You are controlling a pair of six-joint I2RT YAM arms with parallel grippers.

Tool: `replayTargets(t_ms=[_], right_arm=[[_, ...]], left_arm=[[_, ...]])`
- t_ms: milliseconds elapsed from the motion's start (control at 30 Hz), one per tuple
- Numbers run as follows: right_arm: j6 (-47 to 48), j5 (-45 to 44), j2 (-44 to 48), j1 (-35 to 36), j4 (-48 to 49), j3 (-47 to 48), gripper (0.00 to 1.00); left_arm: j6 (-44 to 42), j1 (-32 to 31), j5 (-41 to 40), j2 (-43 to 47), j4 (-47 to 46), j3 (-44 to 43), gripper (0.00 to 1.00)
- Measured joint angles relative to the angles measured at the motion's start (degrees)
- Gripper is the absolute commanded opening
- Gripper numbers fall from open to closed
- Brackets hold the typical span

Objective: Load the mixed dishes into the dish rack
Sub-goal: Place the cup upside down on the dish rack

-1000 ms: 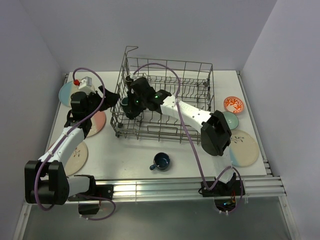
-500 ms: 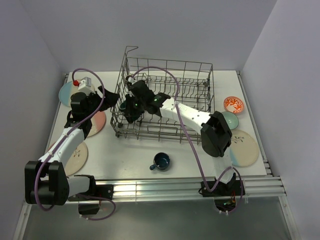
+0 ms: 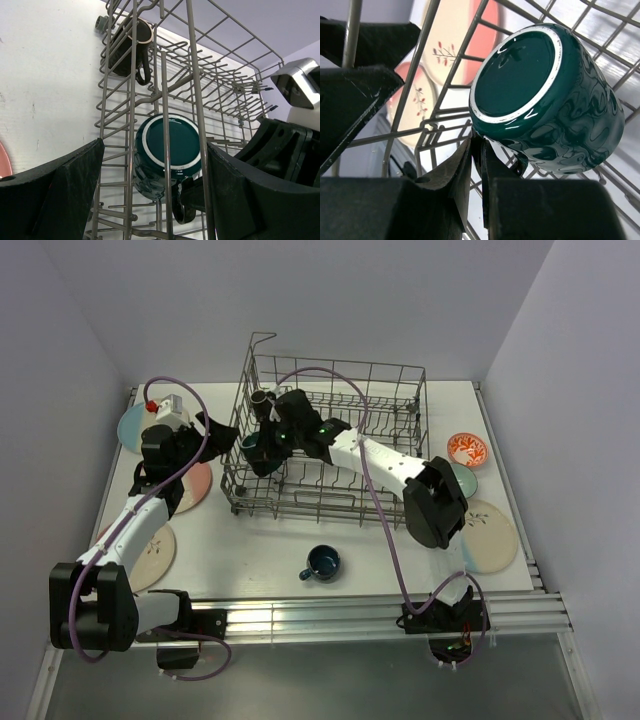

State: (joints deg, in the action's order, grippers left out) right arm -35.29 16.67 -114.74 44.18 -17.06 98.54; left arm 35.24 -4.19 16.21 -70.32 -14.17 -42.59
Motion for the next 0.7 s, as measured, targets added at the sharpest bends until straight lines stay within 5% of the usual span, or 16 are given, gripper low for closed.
replayTargets(t_ms=[700], right_arm=[[-5.0,13.2,-4.7,-3.5,13.0,-1.8,0.0]], left_arm=[[1.4,0.8,1.1,0.3,4.7,-1.5,0.85]])
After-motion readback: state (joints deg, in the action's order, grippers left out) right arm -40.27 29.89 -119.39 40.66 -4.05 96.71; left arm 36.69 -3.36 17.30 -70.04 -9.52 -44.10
